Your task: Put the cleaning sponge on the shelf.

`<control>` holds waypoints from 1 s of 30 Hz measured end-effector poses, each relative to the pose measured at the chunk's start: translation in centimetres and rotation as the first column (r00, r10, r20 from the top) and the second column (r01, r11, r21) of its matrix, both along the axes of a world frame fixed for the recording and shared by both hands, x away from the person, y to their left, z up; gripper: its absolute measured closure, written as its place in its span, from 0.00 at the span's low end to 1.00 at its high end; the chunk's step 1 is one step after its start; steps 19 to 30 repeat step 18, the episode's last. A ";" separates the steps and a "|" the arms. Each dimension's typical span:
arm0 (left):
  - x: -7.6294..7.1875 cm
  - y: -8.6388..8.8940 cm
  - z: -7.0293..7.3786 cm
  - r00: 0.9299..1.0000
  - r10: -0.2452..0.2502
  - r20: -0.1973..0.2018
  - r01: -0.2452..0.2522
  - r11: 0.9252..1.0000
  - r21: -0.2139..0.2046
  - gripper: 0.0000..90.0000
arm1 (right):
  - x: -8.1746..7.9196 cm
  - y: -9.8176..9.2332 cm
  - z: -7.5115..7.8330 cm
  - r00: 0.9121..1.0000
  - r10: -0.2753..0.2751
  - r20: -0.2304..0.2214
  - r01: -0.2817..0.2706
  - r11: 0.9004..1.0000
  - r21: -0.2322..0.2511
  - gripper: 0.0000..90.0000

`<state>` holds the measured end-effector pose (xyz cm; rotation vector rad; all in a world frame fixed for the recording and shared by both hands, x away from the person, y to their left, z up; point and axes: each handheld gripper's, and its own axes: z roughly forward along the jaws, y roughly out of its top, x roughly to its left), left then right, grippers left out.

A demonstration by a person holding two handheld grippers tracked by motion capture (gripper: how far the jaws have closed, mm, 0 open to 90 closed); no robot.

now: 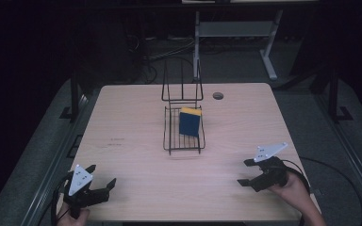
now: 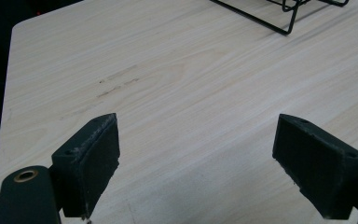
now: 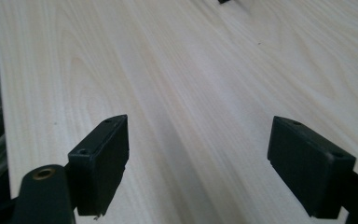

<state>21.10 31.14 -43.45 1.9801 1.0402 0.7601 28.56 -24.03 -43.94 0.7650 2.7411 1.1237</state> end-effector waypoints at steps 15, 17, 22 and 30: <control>-0.4 0.4 0.2 1.000 0.000 0.020 0.000 1.000 0.001 0.16 | -3.8 -0.9 -0.6 0.997 -0.046 0.069 0.042 0.997 0.060 0.22; -0.4 0.3 0.2 1.000 -0.003 0.014 0.003 1.000 -0.002 0.16 | -4.2 -1.1 -1.1 0.996 -0.056 0.071 0.050 0.996 0.080 0.22; -0.3 0.3 0.1 1.000 -0.006 0.014 0.006 1.000 -0.004 0.16 | -4.3 -1.1 -1.5 0.996 -0.061 0.062 0.057 0.995 0.076 0.21; -0.3 0.3 0.1 1.000 -0.006 0.014 0.006 1.000 -0.004 0.16 | -4.3 -1.1 -1.5 0.996 -0.061 0.062 0.057 0.995 0.076 0.21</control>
